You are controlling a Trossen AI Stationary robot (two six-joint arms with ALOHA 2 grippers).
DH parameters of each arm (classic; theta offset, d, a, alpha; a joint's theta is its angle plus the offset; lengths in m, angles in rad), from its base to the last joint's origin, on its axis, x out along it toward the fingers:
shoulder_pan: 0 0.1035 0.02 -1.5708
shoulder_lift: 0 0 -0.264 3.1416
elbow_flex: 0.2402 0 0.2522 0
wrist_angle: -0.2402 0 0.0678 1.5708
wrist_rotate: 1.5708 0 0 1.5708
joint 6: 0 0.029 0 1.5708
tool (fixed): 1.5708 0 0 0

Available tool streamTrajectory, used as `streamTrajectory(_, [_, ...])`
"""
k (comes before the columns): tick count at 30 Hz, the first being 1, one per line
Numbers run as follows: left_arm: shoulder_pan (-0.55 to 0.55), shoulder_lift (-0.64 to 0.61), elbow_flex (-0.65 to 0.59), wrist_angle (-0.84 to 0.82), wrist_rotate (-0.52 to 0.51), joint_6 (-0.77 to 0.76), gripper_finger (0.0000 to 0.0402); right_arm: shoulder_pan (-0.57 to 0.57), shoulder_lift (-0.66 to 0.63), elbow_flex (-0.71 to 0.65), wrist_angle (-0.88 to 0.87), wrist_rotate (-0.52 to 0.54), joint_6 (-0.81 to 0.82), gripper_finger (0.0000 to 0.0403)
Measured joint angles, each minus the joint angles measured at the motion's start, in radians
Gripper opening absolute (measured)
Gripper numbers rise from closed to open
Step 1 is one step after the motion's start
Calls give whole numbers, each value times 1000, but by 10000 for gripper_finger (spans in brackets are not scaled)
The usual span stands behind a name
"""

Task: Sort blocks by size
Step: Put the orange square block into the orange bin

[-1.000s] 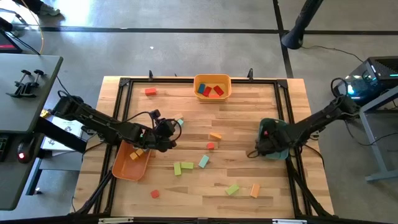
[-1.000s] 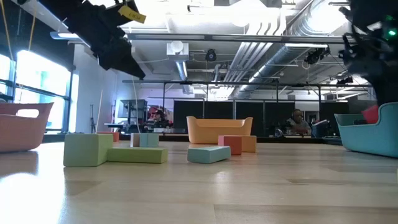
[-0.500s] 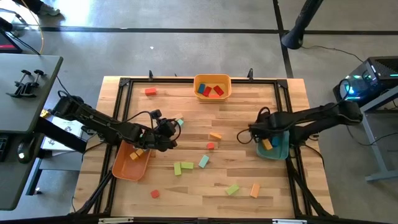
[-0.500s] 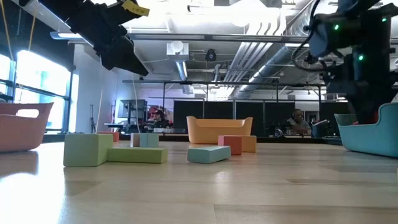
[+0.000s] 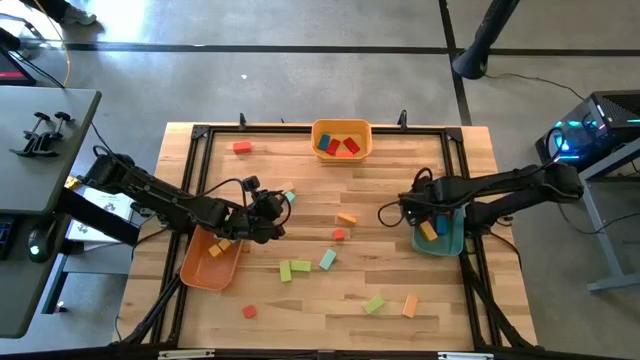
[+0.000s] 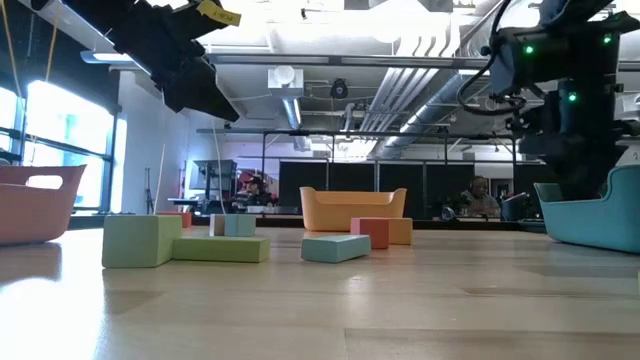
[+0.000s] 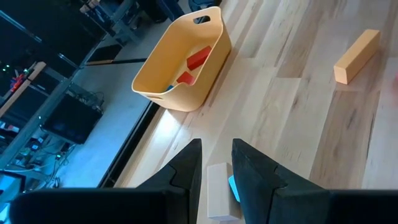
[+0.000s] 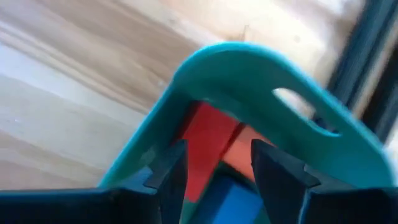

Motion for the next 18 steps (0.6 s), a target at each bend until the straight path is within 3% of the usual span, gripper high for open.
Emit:
streamTrajectory(6, [0, 0, 0, 2, 0, -3, 74, 94, -11, 84, -27, 117, 31, 172])
streamTrajectory(11, [0, 0, 0, 46, 2, 5, 74, 224, -13, 185, 6, 289, -11, 173])
streamTrajectory(18, [0, 0, 0, 207, 13, 57, 74, 377, -13, 179, 305, 617, -251, 173])
